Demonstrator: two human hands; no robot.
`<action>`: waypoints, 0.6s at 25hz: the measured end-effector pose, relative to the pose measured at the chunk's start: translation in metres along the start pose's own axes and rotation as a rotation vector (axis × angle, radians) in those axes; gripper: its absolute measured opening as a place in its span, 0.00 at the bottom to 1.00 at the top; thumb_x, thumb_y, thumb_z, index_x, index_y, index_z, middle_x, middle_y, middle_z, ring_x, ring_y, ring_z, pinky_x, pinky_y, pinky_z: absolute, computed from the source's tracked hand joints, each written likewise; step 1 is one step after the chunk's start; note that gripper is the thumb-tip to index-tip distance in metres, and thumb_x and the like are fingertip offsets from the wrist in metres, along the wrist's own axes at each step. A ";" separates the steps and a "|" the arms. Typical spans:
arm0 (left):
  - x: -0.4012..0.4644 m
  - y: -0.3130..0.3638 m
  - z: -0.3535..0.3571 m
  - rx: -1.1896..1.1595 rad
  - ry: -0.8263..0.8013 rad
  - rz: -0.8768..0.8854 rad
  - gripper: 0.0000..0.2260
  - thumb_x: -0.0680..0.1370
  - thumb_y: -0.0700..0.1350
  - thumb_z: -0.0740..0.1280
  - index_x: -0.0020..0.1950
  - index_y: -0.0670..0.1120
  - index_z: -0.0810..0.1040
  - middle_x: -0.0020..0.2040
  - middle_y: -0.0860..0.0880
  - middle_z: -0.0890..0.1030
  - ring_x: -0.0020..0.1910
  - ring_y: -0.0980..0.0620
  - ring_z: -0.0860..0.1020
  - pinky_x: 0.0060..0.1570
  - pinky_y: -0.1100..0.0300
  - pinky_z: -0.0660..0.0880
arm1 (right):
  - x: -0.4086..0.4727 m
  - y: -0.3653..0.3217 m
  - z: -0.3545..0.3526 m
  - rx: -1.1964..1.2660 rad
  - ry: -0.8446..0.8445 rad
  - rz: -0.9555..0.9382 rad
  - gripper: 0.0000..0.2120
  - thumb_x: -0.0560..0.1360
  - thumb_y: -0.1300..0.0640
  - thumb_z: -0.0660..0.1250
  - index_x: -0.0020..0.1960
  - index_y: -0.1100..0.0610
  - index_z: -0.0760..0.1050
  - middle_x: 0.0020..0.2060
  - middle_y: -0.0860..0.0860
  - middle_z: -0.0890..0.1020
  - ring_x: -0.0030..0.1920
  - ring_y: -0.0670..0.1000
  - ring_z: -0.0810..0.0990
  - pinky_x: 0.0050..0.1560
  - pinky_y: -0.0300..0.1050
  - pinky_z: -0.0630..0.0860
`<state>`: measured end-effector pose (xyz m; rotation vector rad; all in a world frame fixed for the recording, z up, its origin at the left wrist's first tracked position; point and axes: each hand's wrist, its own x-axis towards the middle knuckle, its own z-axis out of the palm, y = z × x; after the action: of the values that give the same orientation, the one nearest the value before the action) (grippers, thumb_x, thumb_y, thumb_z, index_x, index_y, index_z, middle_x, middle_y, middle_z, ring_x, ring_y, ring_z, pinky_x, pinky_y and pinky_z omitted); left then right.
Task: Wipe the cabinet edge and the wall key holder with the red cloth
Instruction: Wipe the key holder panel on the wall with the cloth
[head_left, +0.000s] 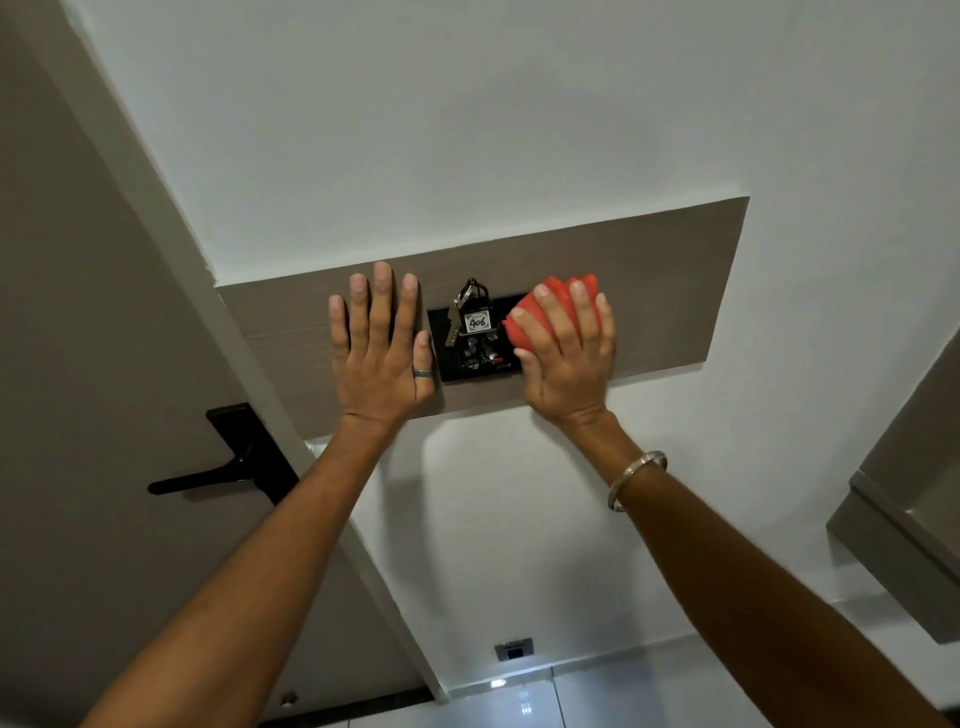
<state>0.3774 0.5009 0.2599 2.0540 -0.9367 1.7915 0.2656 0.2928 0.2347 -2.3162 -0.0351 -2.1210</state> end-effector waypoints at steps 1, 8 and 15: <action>0.001 -0.001 0.000 0.006 0.001 -0.001 0.29 0.86 0.50 0.54 0.86 0.46 0.52 0.85 0.43 0.54 0.85 0.44 0.44 0.85 0.44 0.44 | 0.003 -0.001 -0.002 0.018 0.035 0.077 0.19 0.87 0.47 0.54 0.71 0.51 0.76 0.70 0.57 0.82 0.76 0.64 0.70 0.75 0.70 0.69; -0.001 -0.001 0.001 0.025 0.003 0.013 0.28 0.86 0.50 0.53 0.86 0.45 0.52 0.84 0.42 0.56 0.85 0.44 0.44 0.85 0.44 0.44 | -0.003 -0.065 0.004 0.443 0.122 0.430 0.23 0.89 0.47 0.51 0.72 0.58 0.76 0.76 0.60 0.74 0.85 0.60 0.61 0.82 0.72 0.59; 0.002 0.002 -0.002 0.000 0.017 0.004 0.29 0.84 0.49 0.57 0.84 0.43 0.56 0.80 0.38 0.67 0.85 0.46 0.44 0.83 0.44 0.47 | -0.012 -0.071 0.030 -0.020 0.055 0.096 0.21 0.87 0.43 0.53 0.73 0.47 0.74 0.74 0.53 0.74 0.76 0.61 0.70 0.77 0.63 0.67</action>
<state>0.3747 0.4999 0.2619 2.0345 -0.9370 1.8080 0.2929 0.3643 0.2188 -2.2196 0.0956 -2.1475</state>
